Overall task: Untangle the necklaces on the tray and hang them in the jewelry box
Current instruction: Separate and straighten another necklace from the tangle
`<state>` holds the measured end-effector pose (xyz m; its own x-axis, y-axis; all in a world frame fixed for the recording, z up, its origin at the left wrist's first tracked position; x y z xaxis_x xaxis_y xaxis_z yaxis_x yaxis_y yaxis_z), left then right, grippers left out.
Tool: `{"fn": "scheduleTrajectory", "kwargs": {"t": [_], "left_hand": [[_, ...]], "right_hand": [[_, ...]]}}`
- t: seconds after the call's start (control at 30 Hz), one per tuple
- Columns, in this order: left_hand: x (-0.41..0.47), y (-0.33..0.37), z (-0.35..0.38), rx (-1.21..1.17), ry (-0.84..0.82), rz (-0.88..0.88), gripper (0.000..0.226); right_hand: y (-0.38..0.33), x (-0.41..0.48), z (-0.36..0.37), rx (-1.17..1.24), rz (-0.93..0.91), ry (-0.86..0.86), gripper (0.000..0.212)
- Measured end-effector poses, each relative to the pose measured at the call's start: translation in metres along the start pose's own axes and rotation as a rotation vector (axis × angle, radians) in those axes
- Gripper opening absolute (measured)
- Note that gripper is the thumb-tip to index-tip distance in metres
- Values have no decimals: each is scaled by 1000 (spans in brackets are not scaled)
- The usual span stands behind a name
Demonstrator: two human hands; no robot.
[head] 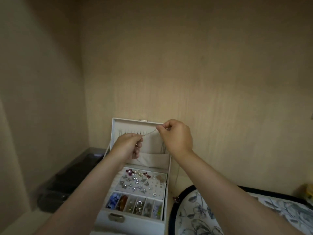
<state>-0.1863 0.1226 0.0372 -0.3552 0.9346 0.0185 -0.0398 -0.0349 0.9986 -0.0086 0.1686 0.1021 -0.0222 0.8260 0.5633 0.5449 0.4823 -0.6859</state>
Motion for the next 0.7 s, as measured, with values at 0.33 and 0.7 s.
{"fn": "scheduleTrajectory", "kwargs": {"t": [0.33,0.7], "left_hand": [[23,5,-33,348,410,221,46],[26,-17,-25,440,360,110,47]], "right_hand": [[-11,4,43,-269,-44,128,22],[-4,-5,52,-401,-64,55,22]]}}
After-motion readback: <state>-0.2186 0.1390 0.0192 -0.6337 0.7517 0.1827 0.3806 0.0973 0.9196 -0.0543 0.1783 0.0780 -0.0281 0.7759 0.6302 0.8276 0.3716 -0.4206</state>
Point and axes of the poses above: each hand's wrist, its own x-axis towards the middle knuckle, its own z-axis out of the palm, y = z × x, the point moved 8 cm from there along x, towards the middle knuckle
